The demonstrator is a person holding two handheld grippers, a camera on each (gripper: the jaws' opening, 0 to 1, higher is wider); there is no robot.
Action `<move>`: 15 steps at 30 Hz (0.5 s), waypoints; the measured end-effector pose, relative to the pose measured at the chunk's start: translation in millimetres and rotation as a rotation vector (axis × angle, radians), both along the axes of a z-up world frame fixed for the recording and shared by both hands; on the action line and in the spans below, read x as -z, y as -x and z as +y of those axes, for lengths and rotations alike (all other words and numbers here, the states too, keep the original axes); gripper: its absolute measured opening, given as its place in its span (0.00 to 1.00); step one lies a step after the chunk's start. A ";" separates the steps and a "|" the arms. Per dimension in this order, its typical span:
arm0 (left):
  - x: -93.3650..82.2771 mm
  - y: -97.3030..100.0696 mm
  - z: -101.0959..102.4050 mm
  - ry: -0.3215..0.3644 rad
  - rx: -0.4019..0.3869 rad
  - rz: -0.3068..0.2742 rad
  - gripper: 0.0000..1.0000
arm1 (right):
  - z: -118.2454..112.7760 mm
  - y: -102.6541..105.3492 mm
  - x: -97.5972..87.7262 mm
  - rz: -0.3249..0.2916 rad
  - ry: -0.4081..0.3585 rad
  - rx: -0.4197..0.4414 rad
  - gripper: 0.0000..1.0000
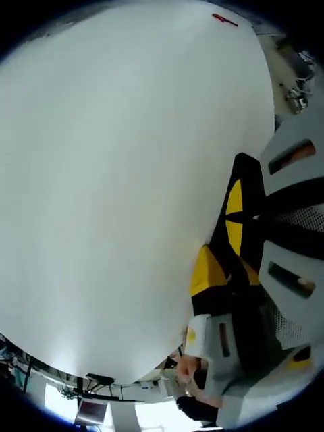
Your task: Press the specified remote control buttons in sequence, fully releasing each button before pressing the next.
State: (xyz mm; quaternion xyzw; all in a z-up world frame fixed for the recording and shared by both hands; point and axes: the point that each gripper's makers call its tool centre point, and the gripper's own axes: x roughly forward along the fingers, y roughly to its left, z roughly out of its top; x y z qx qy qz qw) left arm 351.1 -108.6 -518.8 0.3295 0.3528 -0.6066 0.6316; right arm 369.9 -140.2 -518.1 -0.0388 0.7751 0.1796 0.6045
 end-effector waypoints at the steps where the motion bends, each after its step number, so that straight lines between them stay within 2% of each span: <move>1: 0.2 -0.1 0.0 0.000 0.000 0.000 0.24 | 0.4 0.8 -0.4 0.001 -0.002 0.003 0.00; 8: 0.1 0.0 -0.3 -0.002 0.000 0.000 0.24 | 1.1 6.9 -3.0 -0.005 0.014 0.010 0.00; 15: 0.1 0.1 -0.2 -0.003 -0.003 0.002 0.24 | -0.8 3.3 -2.2 -0.029 0.011 0.024 0.00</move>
